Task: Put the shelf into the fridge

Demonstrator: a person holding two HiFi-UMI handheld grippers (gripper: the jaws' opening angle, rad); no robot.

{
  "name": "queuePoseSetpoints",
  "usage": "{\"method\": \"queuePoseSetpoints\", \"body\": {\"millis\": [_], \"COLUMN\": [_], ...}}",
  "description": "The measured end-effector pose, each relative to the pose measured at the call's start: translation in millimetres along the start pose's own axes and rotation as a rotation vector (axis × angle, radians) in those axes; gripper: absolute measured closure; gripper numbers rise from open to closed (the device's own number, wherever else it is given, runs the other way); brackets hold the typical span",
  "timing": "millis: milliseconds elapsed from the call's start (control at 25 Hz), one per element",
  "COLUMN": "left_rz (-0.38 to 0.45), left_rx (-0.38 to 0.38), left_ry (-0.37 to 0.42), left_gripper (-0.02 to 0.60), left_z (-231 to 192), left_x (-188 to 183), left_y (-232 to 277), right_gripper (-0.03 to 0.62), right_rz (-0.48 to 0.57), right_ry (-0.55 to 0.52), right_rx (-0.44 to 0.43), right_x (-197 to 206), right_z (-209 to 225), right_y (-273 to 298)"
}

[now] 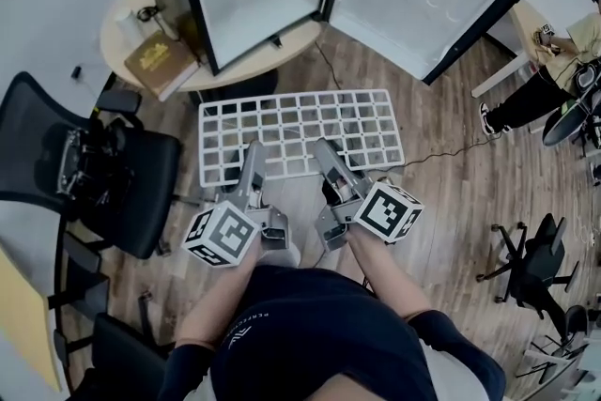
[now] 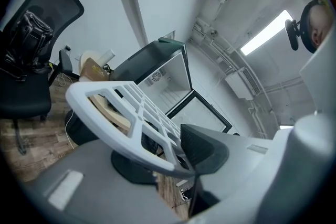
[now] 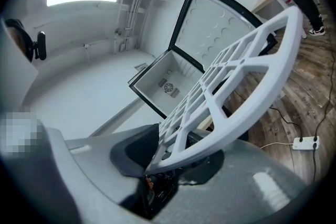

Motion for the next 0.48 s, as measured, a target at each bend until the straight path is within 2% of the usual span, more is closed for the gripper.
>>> {"method": "queuePoseSetpoints", "body": {"millis": [480], "left_rz": [-0.002], "left_rx": [0.032], "left_ry": [-0.042], "left_gripper": [0.440], "left_z": [-13], "left_x": [-24], "left_y": [83], "right_gripper": [0.482], "right_rz": [-0.003], "right_ry": [-0.013], "right_rx": [0.017], "right_x": [-53], "right_z": [15], "right_y": [64]}}
Point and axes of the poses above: the fingertips, and each gripper's own axes: y forward along the fingers, z to its right, x out of its underside, the point moved 3 cm from there along -y, backward along the fingers, and after that the axes turned 3 degrees about x, right-handed, at the moved point
